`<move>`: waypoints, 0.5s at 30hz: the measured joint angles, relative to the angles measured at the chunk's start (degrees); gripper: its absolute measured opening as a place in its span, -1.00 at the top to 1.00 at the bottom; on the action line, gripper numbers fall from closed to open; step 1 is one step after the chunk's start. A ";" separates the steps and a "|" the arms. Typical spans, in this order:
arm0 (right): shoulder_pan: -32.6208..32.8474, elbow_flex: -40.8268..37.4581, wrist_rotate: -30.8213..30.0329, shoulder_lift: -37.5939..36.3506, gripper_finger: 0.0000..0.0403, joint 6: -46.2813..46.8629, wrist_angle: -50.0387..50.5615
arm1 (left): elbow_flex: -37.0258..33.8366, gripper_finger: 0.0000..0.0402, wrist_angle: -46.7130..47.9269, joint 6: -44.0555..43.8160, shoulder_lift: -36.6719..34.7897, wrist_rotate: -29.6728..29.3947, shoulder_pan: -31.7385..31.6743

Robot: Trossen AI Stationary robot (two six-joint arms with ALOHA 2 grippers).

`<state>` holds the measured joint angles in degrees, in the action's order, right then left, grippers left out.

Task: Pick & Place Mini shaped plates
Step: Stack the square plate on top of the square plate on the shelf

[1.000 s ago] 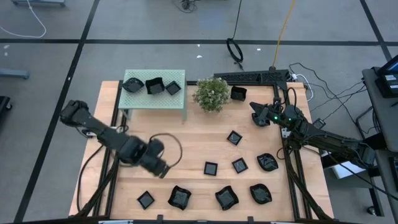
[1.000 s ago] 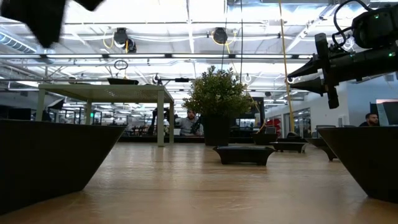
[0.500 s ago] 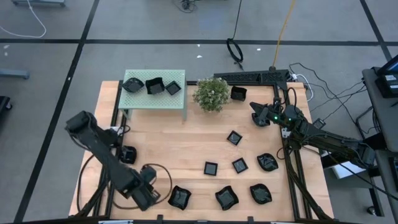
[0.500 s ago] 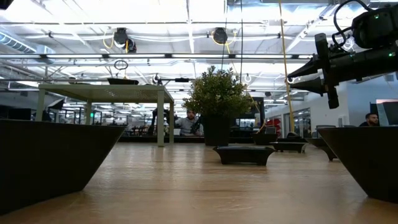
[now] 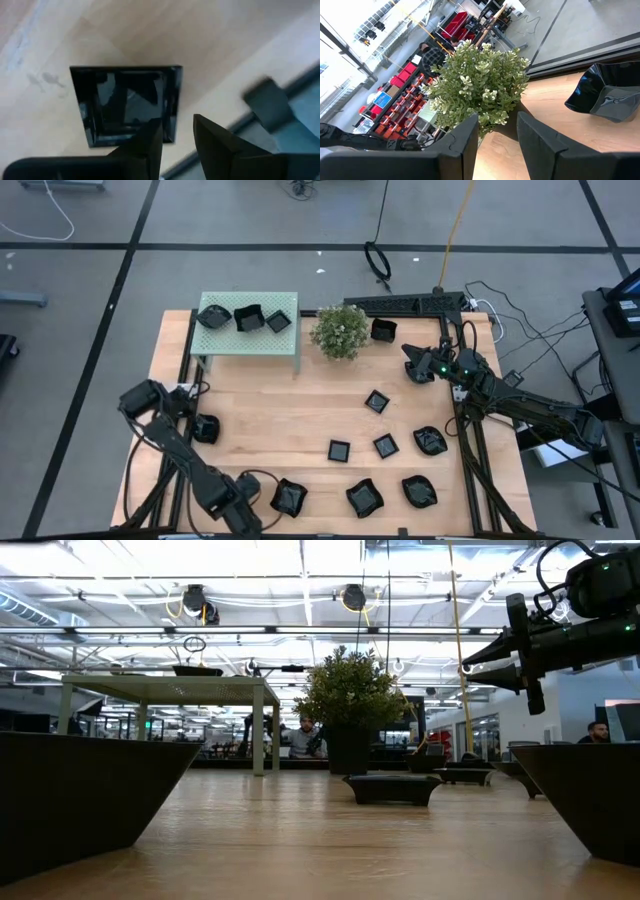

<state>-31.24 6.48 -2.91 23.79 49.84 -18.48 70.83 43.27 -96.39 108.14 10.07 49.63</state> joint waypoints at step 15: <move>0.00 0.00 0.00 0.00 0.39 -0.02 -0.02 | 0.07 0.71 -1.61 3.81 2.22 -1.48 -1.87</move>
<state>-31.24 6.48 -2.91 23.79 49.83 -18.50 70.90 41.66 -92.57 110.36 8.58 47.76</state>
